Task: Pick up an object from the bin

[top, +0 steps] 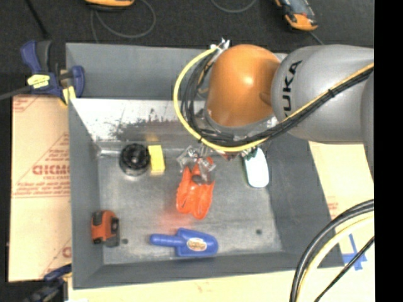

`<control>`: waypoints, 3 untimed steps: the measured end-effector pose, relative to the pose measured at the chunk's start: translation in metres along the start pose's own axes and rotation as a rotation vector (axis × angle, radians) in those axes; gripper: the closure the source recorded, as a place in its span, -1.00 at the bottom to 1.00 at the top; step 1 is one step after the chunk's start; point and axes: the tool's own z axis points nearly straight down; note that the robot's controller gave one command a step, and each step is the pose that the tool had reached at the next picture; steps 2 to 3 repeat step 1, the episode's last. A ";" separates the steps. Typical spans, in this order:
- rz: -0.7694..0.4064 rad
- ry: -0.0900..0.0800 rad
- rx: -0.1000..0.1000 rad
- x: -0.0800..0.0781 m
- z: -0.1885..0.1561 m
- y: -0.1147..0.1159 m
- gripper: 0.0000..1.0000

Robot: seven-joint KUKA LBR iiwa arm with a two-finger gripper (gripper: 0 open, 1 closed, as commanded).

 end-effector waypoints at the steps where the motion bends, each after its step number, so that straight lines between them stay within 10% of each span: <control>1: -0.001 0.008 -0.002 -0.004 -0.047 0.003 1.00; 3: -0.001 0.008 -0.002 -0.004 -0.047 0.003 1.00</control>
Offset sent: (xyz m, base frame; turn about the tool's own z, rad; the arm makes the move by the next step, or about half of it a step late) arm -0.0293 0.0078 0.1548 -0.0361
